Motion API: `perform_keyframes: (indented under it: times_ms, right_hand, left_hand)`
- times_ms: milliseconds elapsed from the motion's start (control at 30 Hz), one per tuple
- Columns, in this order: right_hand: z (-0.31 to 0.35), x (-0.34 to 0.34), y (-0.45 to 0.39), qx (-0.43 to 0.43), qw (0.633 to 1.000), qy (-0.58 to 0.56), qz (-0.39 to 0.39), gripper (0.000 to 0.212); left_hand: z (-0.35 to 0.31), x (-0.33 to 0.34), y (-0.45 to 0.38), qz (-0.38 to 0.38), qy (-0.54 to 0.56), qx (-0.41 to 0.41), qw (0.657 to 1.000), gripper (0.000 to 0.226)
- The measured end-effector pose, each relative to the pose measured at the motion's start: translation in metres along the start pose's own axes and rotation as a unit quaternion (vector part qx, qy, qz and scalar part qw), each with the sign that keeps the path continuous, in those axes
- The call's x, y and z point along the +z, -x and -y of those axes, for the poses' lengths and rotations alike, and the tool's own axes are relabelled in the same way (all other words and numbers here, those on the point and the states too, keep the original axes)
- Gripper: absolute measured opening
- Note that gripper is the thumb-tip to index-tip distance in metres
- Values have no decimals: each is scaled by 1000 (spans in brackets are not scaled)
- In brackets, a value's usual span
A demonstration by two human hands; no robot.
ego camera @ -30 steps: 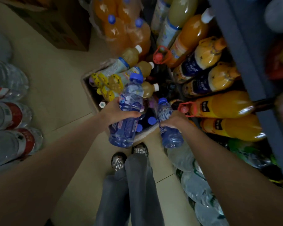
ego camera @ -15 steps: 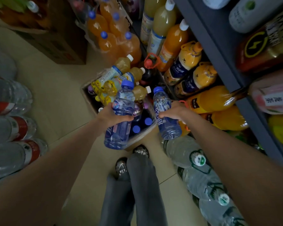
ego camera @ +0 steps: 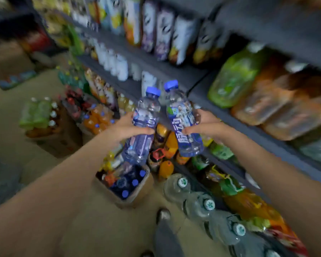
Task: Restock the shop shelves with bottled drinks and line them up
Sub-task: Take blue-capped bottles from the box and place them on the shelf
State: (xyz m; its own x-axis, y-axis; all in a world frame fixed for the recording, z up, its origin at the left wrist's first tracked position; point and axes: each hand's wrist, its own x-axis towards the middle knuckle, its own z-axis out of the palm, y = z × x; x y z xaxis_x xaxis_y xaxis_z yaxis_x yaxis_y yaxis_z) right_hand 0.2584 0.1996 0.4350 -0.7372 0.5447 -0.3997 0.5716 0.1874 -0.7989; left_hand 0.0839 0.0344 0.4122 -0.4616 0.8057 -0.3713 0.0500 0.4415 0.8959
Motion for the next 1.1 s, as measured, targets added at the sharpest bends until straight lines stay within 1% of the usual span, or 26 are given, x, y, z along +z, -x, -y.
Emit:
perform_keyframes:
  times_ms: [67, 133, 200, 233, 267, 300, 367, 467, 533, 600, 667, 733, 767, 833, 867, 933, 1033, 1100]
  right_hand:
    - [24, -44, 63, -37, 998, -30, -51, 46]
    - [42, -88, 123, -72, 990, -65, -103, 43]
    - [54, -133, 184, -108, 974, -87, -177, 46]
    - [56, -155, 214, -126, 964, -103, -210, 48]
    - [56, -175, 244, -143, 955, -116, -235, 53]
    - [54, -193, 275, -163, 943, -131, -258, 59]
    - [42, -226, 339, -199, 918, -138, -313, 69]
    - [-6, -272, 435, -233, 879, -113, -401, 68]
    - [-46, -299, 498, -228, 851, -97, -463, 66]
    - [-88, -326, 559, -221, 824, -101, -511, 69]
    - [-128, -348, 610, -201, 796, -68, -567, 74]
    - [-162, -367, 647, -169, 777, -10, -606, 79]
    - [-179, -377, 662, -153, 771, 16, -617, 75]
    - [-208, -394, 683, -119, 762, 48, -635, 65]
    - [-220, -403, 690, -115, 756, 56, -642, 63]
    - [-244, -423, 693, -107, 751, 74, -647, 63]
    - [-279, -454, 683, -81, 743, 79, -659, 67]
    - [-296, -471, 672, -63, 746, 64, -660, 67]
  left_hand:
    - [-62, 23, 23, 24, -5, 58, 998, 34]
    - [-120, 50, 40, 58, -14, 103, 993, 45]
    - [-183, 83, 57, 96, -14, 158, 983, 59]
    - [-213, 103, 68, 112, -14, 189, 976, 62]
    - [-240, 123, 78, 123, -17, 216, 968, 59]
    - [-263, 146, 90, 133, -16, 246, 960, 51]
    - [-303, 199, 112, 151, -23, 316, 936, 47]
    - [-352, 296, 150, 180, -18, 399, 899, 50]
    - [-372, 368, 181, 188, -19, 448, 874, 60]
    - [-384, 440, 208, 189, -15, 477, 858, 73]
    - [-392, 505, 231, 192, -20, 501, 844, 85]
    - [-397, 557, 250, 205, -31, 521, 828, 82]
    - [-399, 581, 258, 216, -39, 527, 821, 81]
    - [-404, 622, 270, 230, -53, 529, 815, 85]
    - [-407, 640, 274, 235, -53, 526, 816, 85]
    - [-413, 668, 272, 239, -55, 522, 817, 80]
    - [-414, 697, 257, 243, -82, 514, 818, 84]
    - [-414, 711, 244, 235, -87, 519, 818, 84]
